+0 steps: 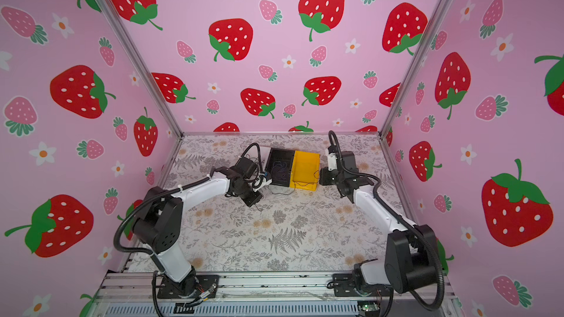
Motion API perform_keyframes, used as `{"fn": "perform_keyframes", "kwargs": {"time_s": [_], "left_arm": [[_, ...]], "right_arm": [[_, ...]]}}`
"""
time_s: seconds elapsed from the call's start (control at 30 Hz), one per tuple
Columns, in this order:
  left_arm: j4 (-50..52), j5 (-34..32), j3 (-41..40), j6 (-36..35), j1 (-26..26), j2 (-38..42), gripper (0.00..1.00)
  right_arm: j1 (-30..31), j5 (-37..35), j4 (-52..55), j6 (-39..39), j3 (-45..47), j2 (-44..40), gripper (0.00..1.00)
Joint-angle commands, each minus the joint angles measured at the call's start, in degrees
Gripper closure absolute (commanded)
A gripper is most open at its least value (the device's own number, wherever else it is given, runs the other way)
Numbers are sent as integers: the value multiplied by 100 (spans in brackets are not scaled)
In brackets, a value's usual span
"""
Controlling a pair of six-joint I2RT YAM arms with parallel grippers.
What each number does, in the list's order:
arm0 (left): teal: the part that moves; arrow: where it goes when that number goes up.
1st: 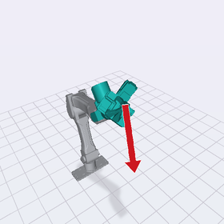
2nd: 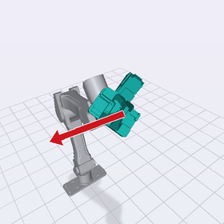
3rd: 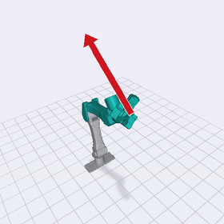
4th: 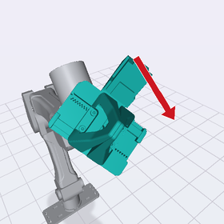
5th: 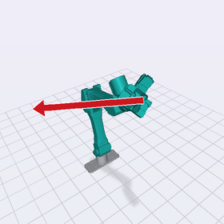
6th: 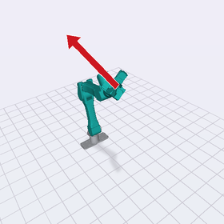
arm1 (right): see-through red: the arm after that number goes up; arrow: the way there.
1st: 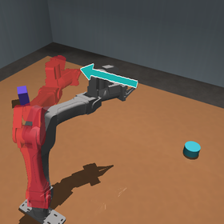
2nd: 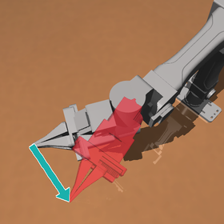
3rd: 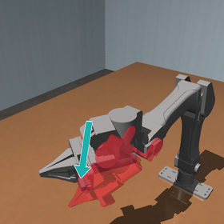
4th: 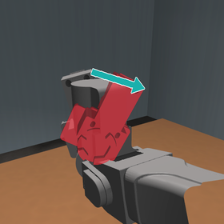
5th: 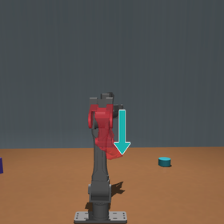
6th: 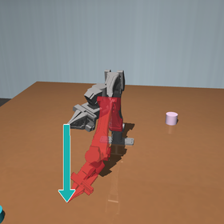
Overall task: Untangle and sort cables by color
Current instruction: Straighten the cable.
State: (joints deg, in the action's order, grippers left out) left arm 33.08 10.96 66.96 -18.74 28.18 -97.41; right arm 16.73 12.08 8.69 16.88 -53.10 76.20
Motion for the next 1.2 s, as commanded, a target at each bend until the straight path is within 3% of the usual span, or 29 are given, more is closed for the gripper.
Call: {"fn": "perform_keyframes", "kwargs": {"time_s": [0.0, 0.2, 0.4, 0.53, 0.67, 0.87, 1.17], "left_arm": [[-388, -428, -267, 8, -554, 920, 100], [-800, -448, -515, 290, -1696, 1949, 100], [-1037, -676, -416, 760, -2839, 2109, 100], [-1158, -986, -322, 942, -3166, 2023, 100], [-1173, -839, -139, 1046, -3419, 1880, 100], [-1412, 215, 18, 1077, -3157, 1950, 100], [-1415, 652, 939, 805, -1586, 1565, 100]], "right_arm": [[-577, 254, -100, 26, -35, -349, 100], [-1527, 672, -106, -67, -113, -330, 100], [-2352, 1379, -312, 95, -138, -231, 100], [-2596, 1447, -283, 65, -200, -220, 100], [-2861, 1412, -297, 129, -221, -198, 100], [-2512, 1622, -460, 176, -615, 8, 100], [-894, 1110, -347, -150, -1753, 729, 100]]}}
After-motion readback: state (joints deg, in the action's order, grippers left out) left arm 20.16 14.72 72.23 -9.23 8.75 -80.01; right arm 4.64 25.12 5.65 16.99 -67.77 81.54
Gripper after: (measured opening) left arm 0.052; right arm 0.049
